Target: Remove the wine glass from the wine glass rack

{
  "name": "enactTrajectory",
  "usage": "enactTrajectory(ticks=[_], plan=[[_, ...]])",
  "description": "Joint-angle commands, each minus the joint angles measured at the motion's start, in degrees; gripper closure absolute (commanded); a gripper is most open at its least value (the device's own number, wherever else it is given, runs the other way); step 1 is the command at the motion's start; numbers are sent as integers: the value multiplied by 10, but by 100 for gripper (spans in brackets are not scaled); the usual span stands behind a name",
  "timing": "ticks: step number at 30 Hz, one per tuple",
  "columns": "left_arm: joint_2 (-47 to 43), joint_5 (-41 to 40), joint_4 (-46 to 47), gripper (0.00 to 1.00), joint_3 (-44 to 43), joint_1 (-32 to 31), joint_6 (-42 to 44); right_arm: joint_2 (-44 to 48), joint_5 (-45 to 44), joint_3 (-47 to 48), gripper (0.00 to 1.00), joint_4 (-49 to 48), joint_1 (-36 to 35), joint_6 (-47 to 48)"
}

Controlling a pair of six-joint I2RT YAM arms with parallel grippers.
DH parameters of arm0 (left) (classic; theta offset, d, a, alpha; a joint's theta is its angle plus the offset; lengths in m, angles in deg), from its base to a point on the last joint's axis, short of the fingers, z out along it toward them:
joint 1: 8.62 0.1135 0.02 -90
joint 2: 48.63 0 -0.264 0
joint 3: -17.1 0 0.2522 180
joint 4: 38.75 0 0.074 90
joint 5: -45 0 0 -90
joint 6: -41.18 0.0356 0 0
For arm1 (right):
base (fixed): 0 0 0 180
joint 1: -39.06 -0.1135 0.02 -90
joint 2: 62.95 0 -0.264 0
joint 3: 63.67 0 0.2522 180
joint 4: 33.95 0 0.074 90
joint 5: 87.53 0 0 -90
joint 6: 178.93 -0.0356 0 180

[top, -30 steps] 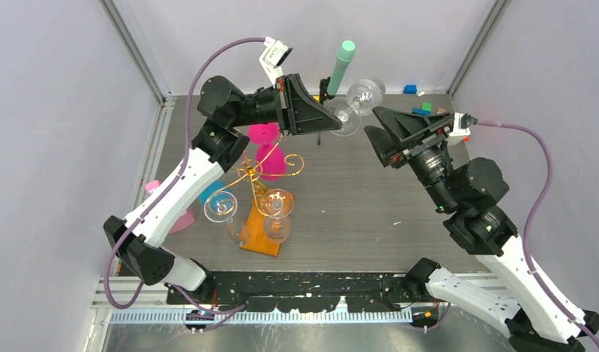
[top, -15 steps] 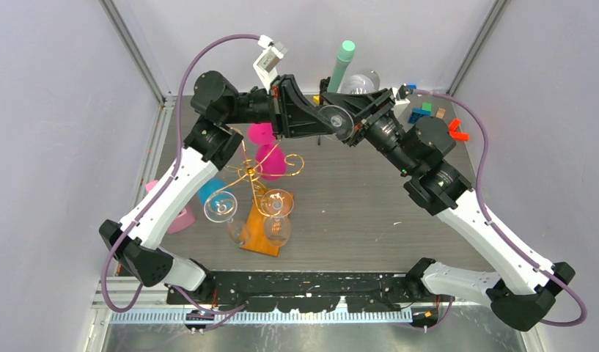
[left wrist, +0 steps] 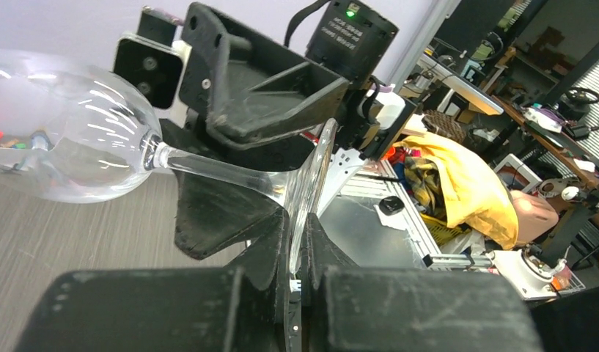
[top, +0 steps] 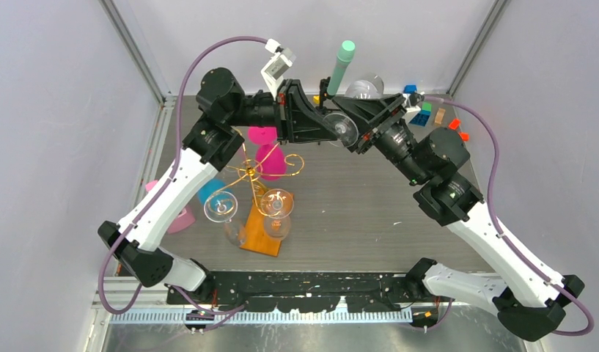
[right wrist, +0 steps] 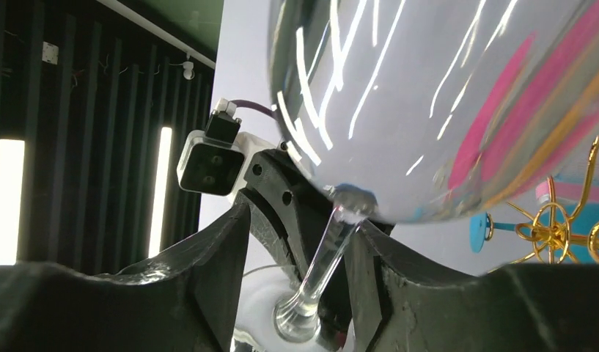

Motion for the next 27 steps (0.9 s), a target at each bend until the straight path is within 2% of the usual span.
enactTrajectory(ticks=[1,2,5,11,12,16,17,19,23,27], plan=[[-21,-23,-11,100,-25,-1,39,21,-18,-13,46,-12,-1,10],[-22,-24,-11,100,-25,-1,40,24,-19,-15,47,-14,-1,10],[-24,-24,-17,100,-23,-1,47,24,-19,-17,67,-21,-1,6],[-27,-35,-39,100,-26,-1,57,26,-39,-23,97,-19,-1,8],[-28,-39,-48,94,-28,-1,61,28,-42,-24,99,-18,-1,10],[-36,-53,-99,40,-30,-1,91,33,-57,-26,100,2,-1,42],[-41,-58,-111,30,-28,-2,102,35,-64,-22,100,8,-1,51],[-53,-72,-135,17,-22,-1,130,41,-79,-14,100,37,-1,82],[-73,-117,-191,6,-26,-1,177,56,-115,5,100,89,-1,186],[-63,-182,-245,5,-71,0,186,63,-135,40,100,162,-1,391]])
